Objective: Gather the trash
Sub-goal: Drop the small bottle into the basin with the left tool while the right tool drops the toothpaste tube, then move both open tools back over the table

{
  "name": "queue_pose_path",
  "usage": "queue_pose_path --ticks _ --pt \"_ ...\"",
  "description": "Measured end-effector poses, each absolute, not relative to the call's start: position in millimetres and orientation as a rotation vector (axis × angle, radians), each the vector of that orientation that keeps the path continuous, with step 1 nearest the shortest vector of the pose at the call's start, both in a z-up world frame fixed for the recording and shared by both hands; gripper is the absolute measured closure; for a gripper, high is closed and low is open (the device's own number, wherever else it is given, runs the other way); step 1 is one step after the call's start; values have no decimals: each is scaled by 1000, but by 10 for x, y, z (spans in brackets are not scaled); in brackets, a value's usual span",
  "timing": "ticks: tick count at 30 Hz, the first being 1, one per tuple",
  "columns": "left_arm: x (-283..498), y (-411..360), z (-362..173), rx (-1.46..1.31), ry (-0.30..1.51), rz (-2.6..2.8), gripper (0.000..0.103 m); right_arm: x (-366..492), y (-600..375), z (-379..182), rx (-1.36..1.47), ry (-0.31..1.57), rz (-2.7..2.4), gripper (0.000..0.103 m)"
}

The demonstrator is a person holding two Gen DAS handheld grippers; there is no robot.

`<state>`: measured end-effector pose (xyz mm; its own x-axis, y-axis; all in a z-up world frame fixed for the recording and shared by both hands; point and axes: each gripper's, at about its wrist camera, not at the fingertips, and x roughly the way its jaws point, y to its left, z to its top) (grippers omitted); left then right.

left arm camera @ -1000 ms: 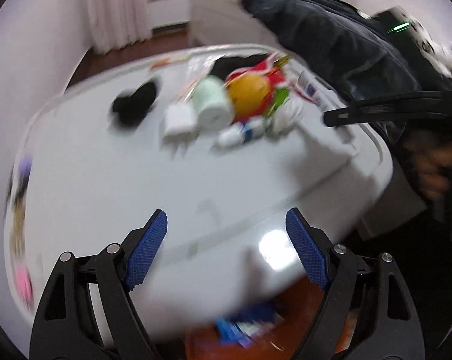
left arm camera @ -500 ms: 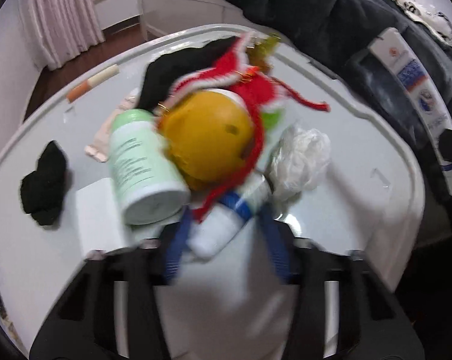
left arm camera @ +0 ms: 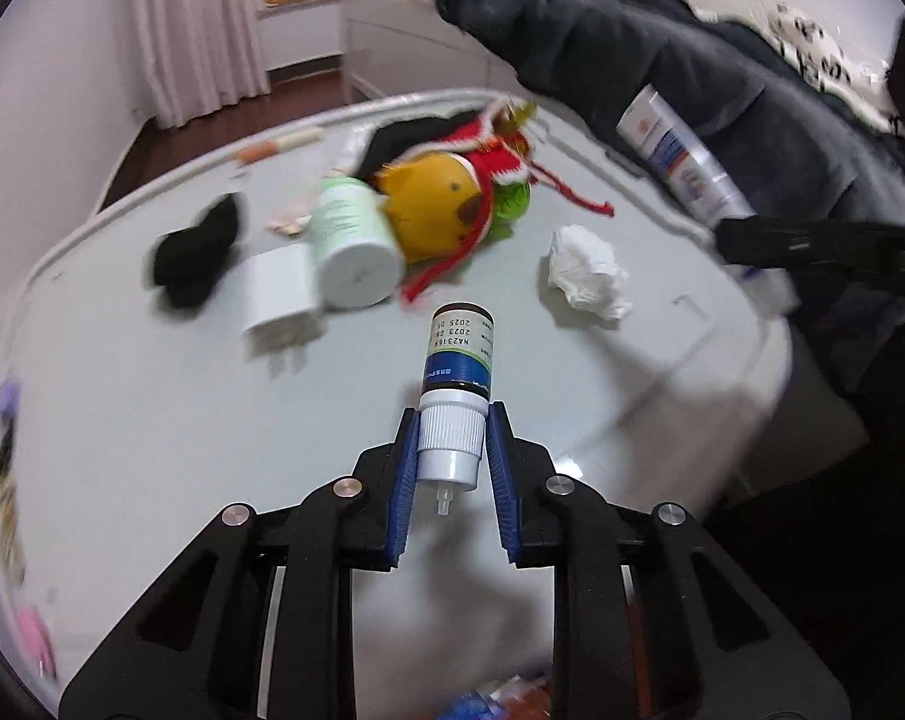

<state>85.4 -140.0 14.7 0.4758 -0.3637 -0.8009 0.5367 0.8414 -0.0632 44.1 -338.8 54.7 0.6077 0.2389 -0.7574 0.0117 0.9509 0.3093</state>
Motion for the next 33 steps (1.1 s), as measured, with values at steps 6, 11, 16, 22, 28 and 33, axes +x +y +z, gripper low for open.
queue_pose_path --ticks 6,11,16,22,28,33 --pt "-7 -834 599 185 897 -550 81 -145 -3005 640 291 900 275 85" --pt "-562 -593 491 154 949 -539 80 -690 -2615 433 250 1001 354 85" --pt "-801 -493 18 110 1118 -521 80 -1012 -2356 120 210 1126 381 85" --pt "-822 -540 -92 130 1168 -544 80 -1115 -2176 -46 161 1201 383 84" --pt "-722 -425 -199 91 1222 -460 25 -1017 -2280 -102 199 1214 341 61" --pt "-615 -380 -98 73 1197 -436 25 -844 -2471 160 197 1134 308 61"
